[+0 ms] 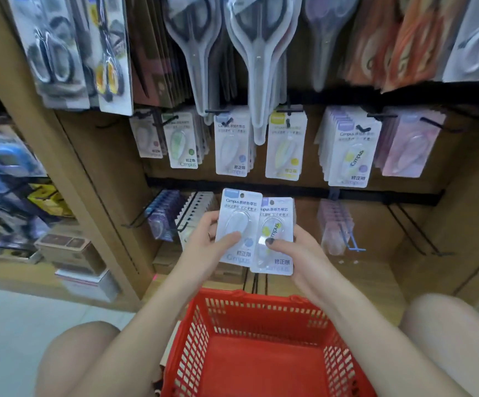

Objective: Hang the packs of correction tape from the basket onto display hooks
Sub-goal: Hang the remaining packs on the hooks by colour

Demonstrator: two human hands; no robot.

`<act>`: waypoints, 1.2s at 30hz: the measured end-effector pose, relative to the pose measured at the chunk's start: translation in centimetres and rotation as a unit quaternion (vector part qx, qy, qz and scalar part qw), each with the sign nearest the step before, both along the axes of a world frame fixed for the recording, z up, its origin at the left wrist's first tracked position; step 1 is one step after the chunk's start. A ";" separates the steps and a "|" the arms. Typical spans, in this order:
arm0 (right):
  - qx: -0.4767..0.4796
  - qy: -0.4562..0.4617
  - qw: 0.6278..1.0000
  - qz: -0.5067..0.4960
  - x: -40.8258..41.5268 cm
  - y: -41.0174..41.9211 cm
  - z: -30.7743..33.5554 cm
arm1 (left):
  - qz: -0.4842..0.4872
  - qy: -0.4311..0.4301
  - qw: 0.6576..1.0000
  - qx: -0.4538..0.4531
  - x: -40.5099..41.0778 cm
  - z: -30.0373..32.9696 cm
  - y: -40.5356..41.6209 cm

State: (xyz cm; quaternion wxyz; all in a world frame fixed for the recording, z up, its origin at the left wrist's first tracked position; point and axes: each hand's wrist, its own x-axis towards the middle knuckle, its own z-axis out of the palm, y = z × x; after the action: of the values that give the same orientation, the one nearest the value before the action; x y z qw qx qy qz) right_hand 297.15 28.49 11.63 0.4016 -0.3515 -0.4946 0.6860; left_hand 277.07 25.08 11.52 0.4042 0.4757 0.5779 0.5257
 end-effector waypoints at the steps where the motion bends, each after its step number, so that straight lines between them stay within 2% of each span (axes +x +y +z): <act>1: 0.004 -0.003 1.000 -0.015 -0.2 0.2 0.5 | 0.002 0.000 1.000 0.004 -0.2 0.5 0.2; 10: 0.026 0.018 0.997 -0.066 0.6 2.0 3.9 | 0.041 0.005 0.998 0.053 -1.8 3.9 2.1; 15: 0.068 0.004 0.982 -0.175 3.1 3.8 5.0 | 0.060 0.028 0.994 0.084 -2.0 6.5 4.3; 20: 0.091 0.022 0.958 -0.270 5.6 5.1 7.0 | 0.073 0.016 0.991 0.107 -1.5 9.0 6.0; 30: 0.156 -0.026 0.947 -0.281 7.4 4.6 7.5 | 0.071 0.017 0.992 0.107 -1.3 9.3 6.2; 36: 0.128 -0.010 0.938 -0.321 7.8 5.1 7.4 | 0.078 0.034 0.991 0.102 -1.3 9.0 5.6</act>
State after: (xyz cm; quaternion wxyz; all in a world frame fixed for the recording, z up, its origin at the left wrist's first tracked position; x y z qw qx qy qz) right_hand 304.98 33.63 19.00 0.6369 -0.4440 -0.4430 0.4483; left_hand 275.80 30.73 20.50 0.2919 0.4856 0.5697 0.5953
